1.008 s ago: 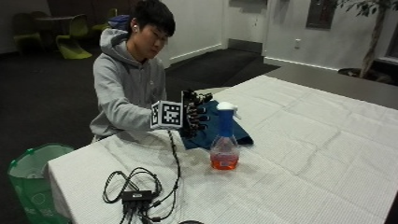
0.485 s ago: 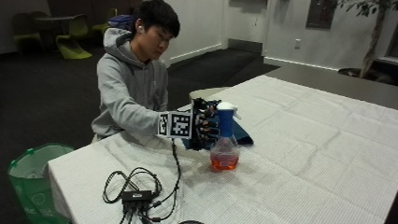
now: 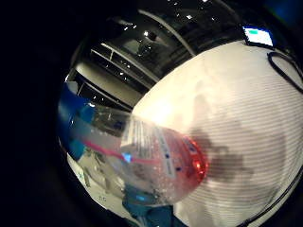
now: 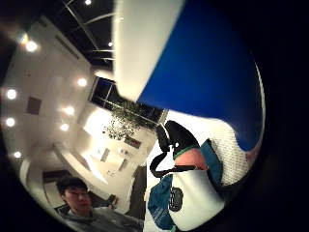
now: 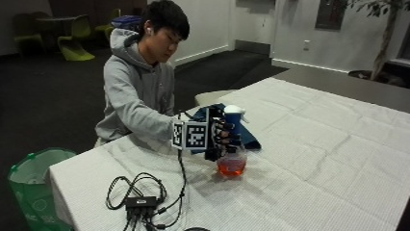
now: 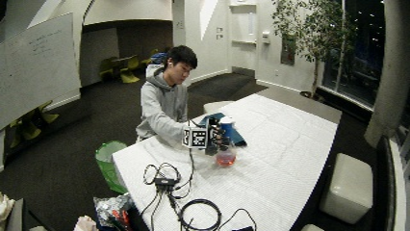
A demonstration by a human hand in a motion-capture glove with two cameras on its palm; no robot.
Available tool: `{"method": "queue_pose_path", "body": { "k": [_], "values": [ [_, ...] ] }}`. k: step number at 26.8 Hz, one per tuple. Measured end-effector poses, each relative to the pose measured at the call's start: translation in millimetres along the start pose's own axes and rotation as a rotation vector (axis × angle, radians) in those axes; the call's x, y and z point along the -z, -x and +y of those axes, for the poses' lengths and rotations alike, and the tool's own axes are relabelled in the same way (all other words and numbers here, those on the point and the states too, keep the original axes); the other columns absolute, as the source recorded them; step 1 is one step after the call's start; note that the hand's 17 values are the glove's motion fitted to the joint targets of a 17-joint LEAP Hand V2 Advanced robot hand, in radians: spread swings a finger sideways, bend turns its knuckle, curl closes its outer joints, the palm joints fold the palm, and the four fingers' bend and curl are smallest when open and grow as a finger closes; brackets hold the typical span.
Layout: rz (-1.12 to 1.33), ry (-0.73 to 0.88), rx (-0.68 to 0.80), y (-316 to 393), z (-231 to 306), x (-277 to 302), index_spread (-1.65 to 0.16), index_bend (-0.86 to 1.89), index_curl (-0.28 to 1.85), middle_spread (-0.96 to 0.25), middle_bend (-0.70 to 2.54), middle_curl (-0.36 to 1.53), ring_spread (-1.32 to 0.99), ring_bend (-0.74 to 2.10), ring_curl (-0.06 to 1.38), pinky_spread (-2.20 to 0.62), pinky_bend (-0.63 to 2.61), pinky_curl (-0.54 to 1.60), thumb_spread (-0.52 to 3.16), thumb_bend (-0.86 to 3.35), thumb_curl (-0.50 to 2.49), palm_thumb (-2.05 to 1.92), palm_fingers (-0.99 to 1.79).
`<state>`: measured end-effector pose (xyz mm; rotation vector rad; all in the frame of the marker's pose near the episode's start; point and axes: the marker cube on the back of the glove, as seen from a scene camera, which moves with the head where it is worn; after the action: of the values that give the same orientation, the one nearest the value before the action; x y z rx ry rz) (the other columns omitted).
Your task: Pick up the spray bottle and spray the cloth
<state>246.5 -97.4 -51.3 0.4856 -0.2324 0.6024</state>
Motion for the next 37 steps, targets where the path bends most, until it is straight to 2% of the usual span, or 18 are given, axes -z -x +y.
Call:
{"method": "queue_pose_path", "body": {
  "k": [6,8,14,17,24,33,37],
  "values": [
    [0.0,0.01,-0.042,-1,-7,-12,-0.37,0.09,0.12,-0.04,0.29,0.35,-0.04,0.63,0.32,0.19,0.58,0.33,0.96,-0.03,0.38,0.7,0.36],
    [0.002,0.001,-0.056,0,-11,-16,-0.36,0.1,0.12,-0.04,0.31,0.36,-0.05,0.67,0.33,0.16,0.57,0.33,0.95,-0.03,0.38,0.7,0.5],
    [0.025,0.011,-0.099,5,-24,-26,-0.29,0.15,0.17,-0.07,0.56,0.43,-0.1,0.72,0.35,0.0,0.44,0.29,0.89,-0.01,0.39,0.75,1.15],
    [0.036,0.035,-0.116,6,-27,-30,-0.26,0.24,0.24,-0.09,0.58,0.45,-0.11,0.69,0.37,-0.06,0.4,0.32,0.87,0.02,0.41,0.84,1.26],
    [0.078,0.114,-0.111,10,-35,-39,-0.23,0.45,0.36,-0.11,0.56,0.47,-0.15,0.58,0.38,-0.2,0.4,0.35,0.47,0.02,0.53,0.99,1.34],
    [0.191,0.176,-0.028,20,-34,-58,-0.21,0.49,0.43,-0.13,0.59,0.48,-0.18,0.58,0.4,-0.24,0.35,0.36,0.21,-0.02,0.6,1.03,1.37],
    [0.275,0.262,0.037,30,-28,-69,-0.21,0.5,0.45,-0.13,0.6,0.49,-0.19,0.59,0.42,-0.26,0.34,0.36,0.14,-0.03,0.62,1.03,1.38]
  ]
}}
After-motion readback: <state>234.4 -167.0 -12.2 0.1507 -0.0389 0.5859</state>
